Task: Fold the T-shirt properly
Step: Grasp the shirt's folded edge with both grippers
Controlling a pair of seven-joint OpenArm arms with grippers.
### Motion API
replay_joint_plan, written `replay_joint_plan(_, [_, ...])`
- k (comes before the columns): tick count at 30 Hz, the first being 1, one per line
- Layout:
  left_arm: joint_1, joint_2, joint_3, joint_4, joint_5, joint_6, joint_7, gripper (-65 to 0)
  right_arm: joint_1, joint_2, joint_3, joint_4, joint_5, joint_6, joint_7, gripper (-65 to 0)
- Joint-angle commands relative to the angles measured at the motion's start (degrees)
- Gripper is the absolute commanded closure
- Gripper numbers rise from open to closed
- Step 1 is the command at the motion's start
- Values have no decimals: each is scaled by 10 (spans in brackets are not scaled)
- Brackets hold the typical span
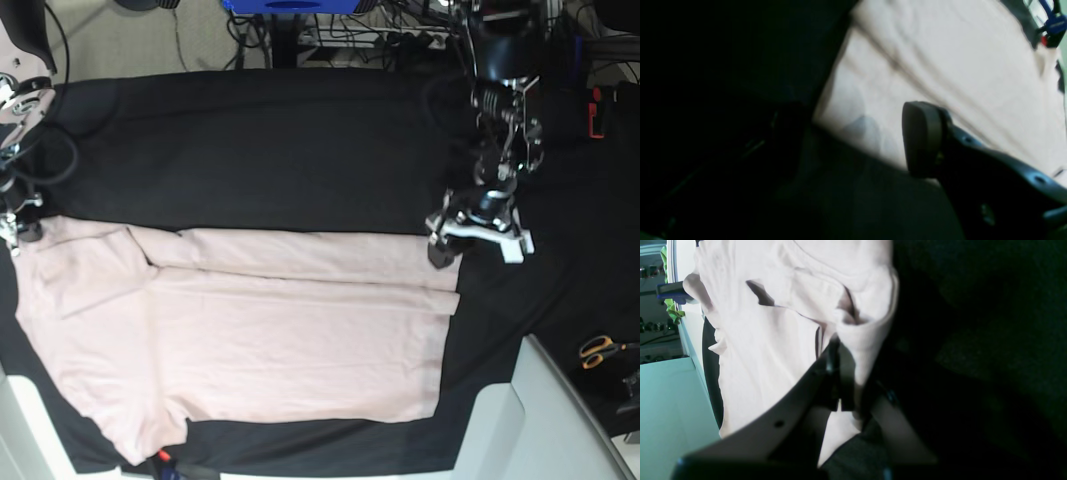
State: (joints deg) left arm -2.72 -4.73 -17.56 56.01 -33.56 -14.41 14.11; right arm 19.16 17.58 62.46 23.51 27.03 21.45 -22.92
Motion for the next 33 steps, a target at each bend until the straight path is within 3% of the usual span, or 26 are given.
replay_joint_plan(1, [-5, 6, -1, -8, 1, 3, 20, -451, 2, 7, -2, 1, -13, -15, -10, -8])
replay_joint_plan(9, [-32, 20, 2, -30, 1, 3, 19, -431, 1, 7, -2, 1, -13, -15, -10, -8])
replay_joint_plan(11, [-32, 20, 2, -30, 1, 3, 19, -354, 1, 7, -2, 1, -13, -15, -10, -8])
replay_joint_plan(15, [-33, 20, 2, -33, 1, 3, 19, -36, 1, 7, -2, 1, -13, -15, -10, -8])
replay_joint_plan(16, [-33, 20, 2, -39, 1, 3, 19, 0, 1, 7, -2, 1, -13, -15, -10, -6])
replay_joint_plan(18, [-41, 20, 2, -53, 2, 3, 19, 0, 1, 7, -9, 1, -14, -15, -10, -5])
replay_joint_plan(22, [-43, 18, 2, -66, 2, 3, 20, 0, 1, 7, -95, 2, -10, -15, -8, -2])
replay_joint_plan(29, [18, 1, 3, 20, 2, 4, 25, 0, -21, 4, -83, 71, -10, -15, -11, -2])
replay_joint_plan(33, [59, -7, 3, 59, 2, 4, 25, 0, -40, 4, -80, 113, -10, -15, -45, -2])
